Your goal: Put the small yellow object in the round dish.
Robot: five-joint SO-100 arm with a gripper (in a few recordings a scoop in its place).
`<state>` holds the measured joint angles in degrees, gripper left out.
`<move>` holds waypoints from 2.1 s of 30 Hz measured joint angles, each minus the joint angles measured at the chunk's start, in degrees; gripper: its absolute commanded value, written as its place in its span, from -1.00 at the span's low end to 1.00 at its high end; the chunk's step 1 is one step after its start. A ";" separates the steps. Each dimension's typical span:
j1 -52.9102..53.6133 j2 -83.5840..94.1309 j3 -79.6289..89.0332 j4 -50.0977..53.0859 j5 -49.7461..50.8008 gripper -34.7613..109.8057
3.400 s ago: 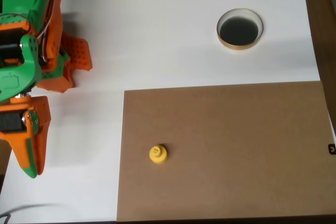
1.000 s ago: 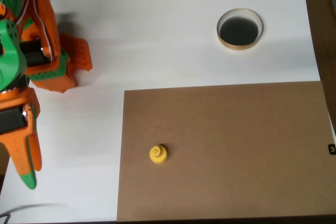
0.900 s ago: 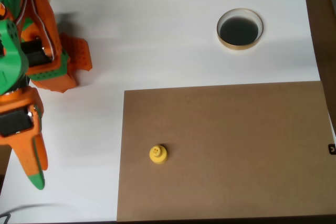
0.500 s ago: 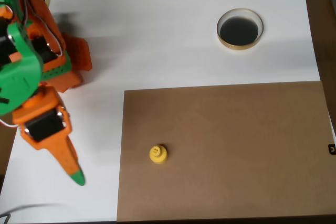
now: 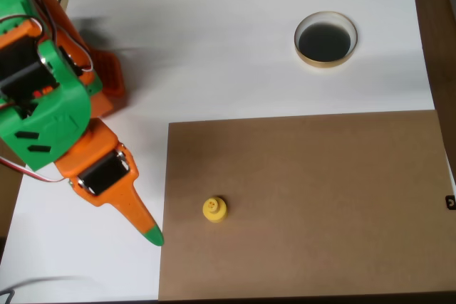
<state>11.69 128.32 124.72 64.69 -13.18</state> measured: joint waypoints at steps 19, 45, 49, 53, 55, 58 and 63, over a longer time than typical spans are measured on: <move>-8.09 -21.01 -14.59 5.98 2.99 -0.13; -17.14 -35.33 -18.37 2.90 7.03 -0.15; -16.88 -37.09 -18.19 1.49 7.03 -0.15; -16.61 -38.23 -17.31 0.09 7.03 -0.15; -16.52 -38.23 -17.31 -0.18 7.03 -0.16; -16.52 -39.11 -17.23 -0.53 7.03 -0.16; -16.61 -39.29 -17.23 -1.41 7.03 -0.24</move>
<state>-4.92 89.03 107.49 63.28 -6.15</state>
